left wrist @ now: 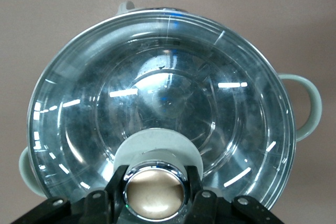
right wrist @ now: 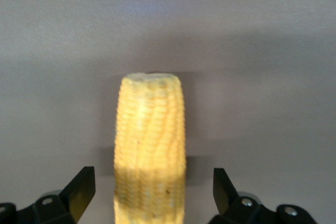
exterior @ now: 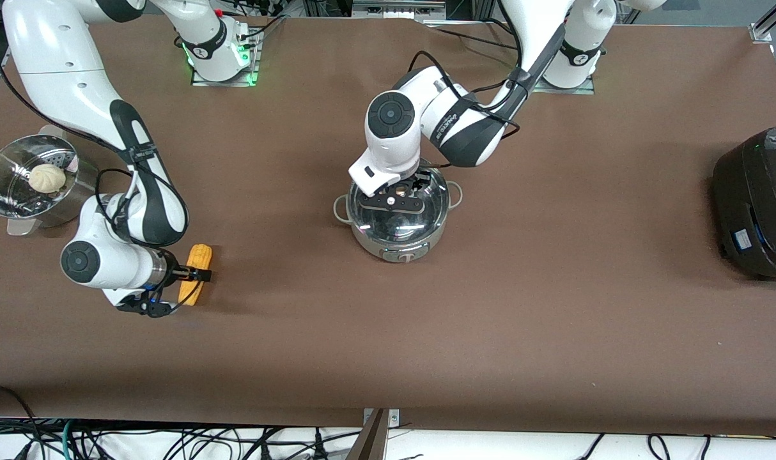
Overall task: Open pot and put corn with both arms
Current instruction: 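Lift the glass lid off the pot with the left gripper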
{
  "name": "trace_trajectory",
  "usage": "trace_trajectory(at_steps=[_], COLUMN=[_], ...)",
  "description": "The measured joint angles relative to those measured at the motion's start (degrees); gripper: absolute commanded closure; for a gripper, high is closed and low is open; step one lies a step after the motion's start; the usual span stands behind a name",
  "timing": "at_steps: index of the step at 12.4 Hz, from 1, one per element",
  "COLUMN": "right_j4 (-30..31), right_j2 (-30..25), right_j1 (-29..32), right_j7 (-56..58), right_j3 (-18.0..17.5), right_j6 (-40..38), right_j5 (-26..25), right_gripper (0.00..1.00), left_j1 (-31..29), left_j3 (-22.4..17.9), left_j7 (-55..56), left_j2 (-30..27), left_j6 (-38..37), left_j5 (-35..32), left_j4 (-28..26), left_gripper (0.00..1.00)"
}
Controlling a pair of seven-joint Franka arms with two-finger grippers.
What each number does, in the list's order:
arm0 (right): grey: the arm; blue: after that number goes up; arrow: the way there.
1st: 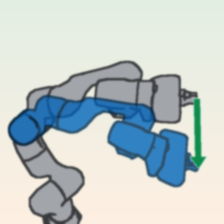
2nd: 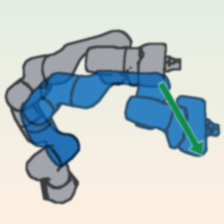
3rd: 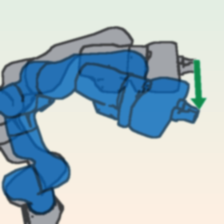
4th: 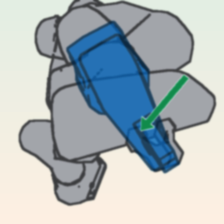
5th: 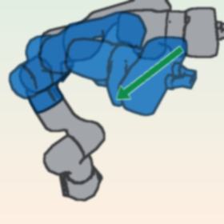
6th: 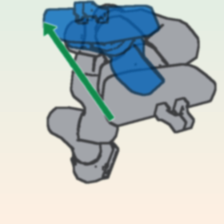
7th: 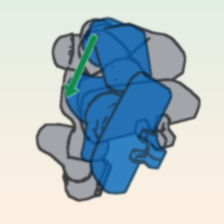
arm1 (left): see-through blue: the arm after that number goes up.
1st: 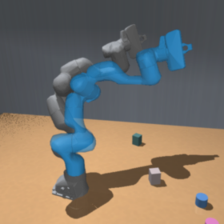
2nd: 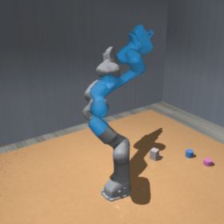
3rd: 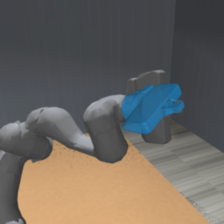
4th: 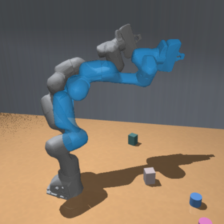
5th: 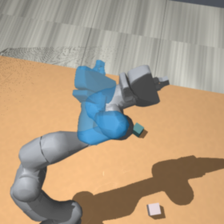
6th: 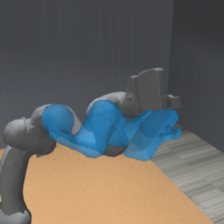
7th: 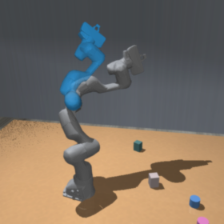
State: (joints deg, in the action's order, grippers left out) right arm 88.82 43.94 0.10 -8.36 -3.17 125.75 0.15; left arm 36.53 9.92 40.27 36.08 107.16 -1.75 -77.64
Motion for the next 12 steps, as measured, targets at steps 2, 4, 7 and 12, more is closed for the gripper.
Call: trace_trajectory(at_steps=[2,4,7,12], right_j4=[0.1,0.2,-0.4,-4.1], right_j2=[0.9,0.9,-0.4,-17.2], right_j1=[-1.0,-1.8,-1.9,-2.0], right_j7=[-1.0,-1.2,-1.2,-11.3], right_j3=[-0.1,0.0,-0.7,-14.1], right_j6=[1.1,1.3,-2.9,-23.4], right_j5=[0.0,0.0,0.0,0.5], right_gripper=[1.00,1.00,1.00,1.00], left_j1=[-2.1,-6.7,-16.6,-35.9], left_j3=[-0.3,-0.4,-1.2,-1.6], left_j7=[0.2,-0.9,-19.0,-44.8], left_j2=[-2.1,-5.2,-10.9,-12.6], left_j6=[-5.3,-15.0,-24.0,-26.2], left_j5=[0.0,-0.1,-0.3,-0.7], left_j4=[2.4,6.6,9.2,2.3], left_gripper=[1.00,1.00,1.00,1.00])
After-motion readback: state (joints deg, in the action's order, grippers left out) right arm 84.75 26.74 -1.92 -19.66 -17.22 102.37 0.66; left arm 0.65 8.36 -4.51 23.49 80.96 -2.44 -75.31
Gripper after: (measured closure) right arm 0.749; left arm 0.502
